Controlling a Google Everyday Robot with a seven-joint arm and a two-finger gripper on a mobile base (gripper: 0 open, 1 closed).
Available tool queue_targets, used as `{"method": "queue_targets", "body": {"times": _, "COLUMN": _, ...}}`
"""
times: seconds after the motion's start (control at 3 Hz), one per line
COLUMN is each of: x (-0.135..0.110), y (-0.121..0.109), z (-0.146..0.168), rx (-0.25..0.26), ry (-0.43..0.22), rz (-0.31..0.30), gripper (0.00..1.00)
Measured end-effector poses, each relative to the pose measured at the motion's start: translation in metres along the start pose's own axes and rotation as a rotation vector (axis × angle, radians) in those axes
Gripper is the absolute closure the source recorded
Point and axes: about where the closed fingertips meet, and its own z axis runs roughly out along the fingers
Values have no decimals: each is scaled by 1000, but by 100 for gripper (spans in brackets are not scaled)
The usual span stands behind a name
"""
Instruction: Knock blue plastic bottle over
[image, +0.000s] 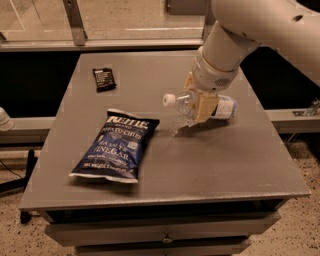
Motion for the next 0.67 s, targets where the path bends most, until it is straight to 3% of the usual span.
{"method": "queue_targets", "body": {"times": 0.67, "x": -4, "y": 12, "z": 3, "rx": -32, "ry": -9, "rz": -6, "gripper": 11}}
